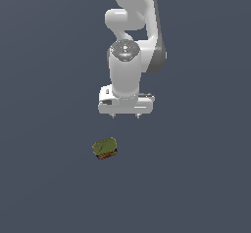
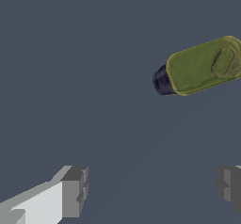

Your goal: Pick up the object and move it to a goal position.

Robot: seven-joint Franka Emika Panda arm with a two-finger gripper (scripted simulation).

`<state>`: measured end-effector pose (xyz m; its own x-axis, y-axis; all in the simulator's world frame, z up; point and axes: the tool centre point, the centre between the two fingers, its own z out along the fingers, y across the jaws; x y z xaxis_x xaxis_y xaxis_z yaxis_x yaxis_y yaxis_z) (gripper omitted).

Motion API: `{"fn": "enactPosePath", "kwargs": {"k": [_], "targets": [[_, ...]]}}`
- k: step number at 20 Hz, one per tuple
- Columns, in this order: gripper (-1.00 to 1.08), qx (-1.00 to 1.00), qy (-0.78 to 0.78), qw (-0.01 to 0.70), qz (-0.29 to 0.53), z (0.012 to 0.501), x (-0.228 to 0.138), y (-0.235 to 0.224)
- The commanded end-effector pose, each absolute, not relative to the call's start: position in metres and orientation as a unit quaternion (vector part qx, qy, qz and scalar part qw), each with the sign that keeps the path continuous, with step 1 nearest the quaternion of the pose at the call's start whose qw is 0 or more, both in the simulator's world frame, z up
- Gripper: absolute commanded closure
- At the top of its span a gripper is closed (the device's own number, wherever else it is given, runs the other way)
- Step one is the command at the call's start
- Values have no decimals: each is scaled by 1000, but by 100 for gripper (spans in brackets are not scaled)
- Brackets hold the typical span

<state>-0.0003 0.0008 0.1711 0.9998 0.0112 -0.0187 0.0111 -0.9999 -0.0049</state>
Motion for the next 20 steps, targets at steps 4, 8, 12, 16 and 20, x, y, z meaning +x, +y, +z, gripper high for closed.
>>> {"fn": "enactPosePath", "kwargs": {"k": [4, 8, 12, 16, 20], "targets": [[-92, -1000, -11, 1, 6, 174, 1, 6], [-92, -1000, -30, -3, -6, 186, 6, 25], [-92, -999, -35, -4, -9, 189, 7, 29], [-92, -1000, -26, -3, -9, 188, 9, 27], [-92, -1000, -5, -2, -8, 185, 12, 24]]}}
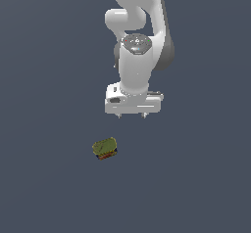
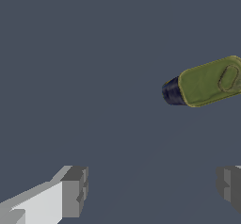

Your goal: Pick up the object and move it to a goal position.

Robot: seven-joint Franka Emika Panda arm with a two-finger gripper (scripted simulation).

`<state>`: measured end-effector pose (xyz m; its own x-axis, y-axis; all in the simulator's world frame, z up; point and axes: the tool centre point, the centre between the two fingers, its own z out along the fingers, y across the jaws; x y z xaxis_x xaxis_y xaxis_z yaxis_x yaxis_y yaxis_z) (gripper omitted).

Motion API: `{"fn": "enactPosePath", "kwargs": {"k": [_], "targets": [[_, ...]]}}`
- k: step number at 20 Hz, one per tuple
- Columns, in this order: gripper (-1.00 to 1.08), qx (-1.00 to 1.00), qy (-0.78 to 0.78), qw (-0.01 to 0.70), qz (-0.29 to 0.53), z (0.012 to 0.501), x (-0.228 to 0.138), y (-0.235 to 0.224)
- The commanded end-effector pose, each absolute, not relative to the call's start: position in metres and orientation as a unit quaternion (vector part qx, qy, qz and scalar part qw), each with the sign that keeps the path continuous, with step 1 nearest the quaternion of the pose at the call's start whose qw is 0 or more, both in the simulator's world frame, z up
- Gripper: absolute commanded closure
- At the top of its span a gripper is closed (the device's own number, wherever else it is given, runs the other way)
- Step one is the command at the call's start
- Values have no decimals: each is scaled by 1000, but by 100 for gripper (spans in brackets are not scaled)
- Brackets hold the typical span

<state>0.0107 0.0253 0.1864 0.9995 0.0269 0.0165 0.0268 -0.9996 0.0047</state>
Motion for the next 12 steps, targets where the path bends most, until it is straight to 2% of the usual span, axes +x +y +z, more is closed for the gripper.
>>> {"fn": "enactPosePath", "kwargs": {"k": [1, 12], "targets": [[-92, 1000, -3, 1, 8, 185, 13, 22], [-92, 991, -137, -4, 3, 170, 34, -1]]}}
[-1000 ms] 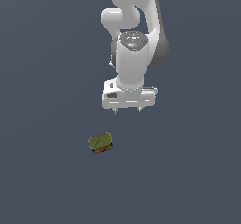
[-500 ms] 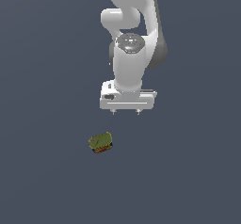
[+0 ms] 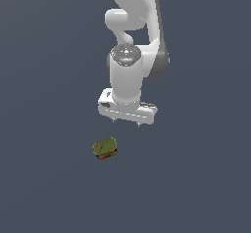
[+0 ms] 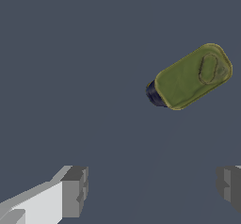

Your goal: Pick up the object and move it to a goal position.

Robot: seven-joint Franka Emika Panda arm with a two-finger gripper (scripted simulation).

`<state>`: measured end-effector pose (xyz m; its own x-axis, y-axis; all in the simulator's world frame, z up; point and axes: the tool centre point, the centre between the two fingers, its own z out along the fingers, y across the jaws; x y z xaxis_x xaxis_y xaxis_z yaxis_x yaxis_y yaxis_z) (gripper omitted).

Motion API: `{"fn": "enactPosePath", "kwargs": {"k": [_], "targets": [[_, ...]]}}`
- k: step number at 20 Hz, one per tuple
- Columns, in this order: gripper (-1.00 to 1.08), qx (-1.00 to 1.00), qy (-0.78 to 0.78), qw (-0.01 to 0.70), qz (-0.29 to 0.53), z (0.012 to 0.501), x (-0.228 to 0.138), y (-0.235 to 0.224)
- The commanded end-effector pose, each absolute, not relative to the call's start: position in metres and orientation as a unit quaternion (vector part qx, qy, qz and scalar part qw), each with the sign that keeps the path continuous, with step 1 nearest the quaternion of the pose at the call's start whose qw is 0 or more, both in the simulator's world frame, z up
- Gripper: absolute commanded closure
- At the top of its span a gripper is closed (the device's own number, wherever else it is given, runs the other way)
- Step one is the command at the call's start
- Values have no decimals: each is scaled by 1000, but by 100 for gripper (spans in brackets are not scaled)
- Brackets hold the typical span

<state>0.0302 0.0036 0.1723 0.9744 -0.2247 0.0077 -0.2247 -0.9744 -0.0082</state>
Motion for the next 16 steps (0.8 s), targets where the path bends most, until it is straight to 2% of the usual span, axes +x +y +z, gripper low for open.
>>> {"fn": "enactPosePath", "kwargs": {"k": [1, 16], "targets": [[-92, -988, 153, 5, -3, 168, 36, -4], [-92, -920, 393, 6, 2, 137, 69, -49]]}}
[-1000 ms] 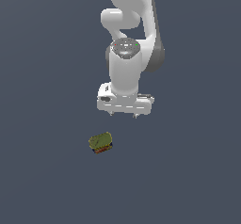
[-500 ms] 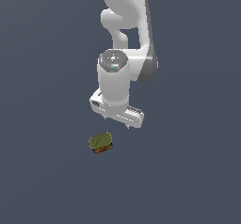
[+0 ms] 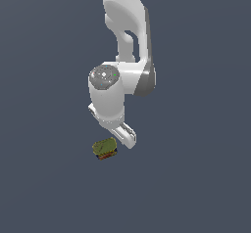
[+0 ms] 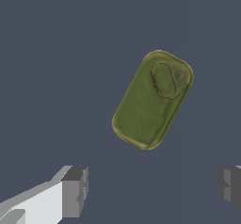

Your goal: Pick up the object and move it to a goal position.

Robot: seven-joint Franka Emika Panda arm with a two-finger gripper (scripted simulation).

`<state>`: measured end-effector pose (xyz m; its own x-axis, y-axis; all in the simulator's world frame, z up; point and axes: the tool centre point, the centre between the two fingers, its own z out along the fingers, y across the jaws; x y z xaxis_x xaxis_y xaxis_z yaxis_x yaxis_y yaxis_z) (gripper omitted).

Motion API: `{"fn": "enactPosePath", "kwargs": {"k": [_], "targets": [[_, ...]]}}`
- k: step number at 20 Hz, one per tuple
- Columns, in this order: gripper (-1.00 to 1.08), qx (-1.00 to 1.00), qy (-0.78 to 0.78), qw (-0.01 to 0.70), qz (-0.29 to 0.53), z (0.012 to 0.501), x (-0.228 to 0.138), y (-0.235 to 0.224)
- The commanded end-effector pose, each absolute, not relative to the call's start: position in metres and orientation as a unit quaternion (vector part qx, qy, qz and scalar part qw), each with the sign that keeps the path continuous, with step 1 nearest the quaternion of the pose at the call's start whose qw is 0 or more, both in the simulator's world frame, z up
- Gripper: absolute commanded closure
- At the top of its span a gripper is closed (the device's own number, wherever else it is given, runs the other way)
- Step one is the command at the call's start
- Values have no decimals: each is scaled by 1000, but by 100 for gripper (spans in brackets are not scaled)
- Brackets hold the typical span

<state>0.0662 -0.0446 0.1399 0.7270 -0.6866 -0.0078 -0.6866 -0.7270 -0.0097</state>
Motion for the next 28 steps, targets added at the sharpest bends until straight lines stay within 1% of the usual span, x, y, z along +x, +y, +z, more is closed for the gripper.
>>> {"fn": "enactPosePath", "kwargs": {"k": [1, 8, 14, 28], "targets": [[-92, -913, 408, 5, 2, 135, 71, -52], [-92, -865, 501, 3, 2, 121, 83, -71], [-92, -835, 551, 1, 1, 113, 90, -82], [-92, -817, 576, 0, 0, 103, 93, -88]]}}
